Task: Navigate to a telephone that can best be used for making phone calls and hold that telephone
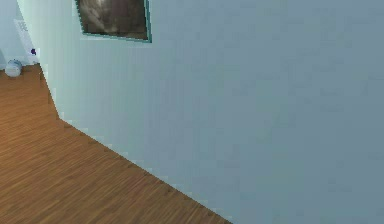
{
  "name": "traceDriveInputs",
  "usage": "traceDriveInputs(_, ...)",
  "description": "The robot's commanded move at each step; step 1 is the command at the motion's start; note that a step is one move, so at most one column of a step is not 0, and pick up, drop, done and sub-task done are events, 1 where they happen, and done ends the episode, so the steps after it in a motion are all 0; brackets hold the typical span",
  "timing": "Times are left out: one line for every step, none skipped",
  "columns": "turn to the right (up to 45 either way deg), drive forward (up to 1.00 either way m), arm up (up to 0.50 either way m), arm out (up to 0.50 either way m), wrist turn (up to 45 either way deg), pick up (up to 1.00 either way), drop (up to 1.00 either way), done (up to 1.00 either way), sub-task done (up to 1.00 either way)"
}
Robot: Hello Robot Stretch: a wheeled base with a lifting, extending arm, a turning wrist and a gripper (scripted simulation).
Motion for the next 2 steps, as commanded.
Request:
traceDriveInputs(0.0,0.0,0.0,0.0,45.0,0.0,0.0,0.0,0.0)
traceDriveInputs(0.0,0.0,0.0,0.0,18.0,0.0,0.0,0.0,0.0)
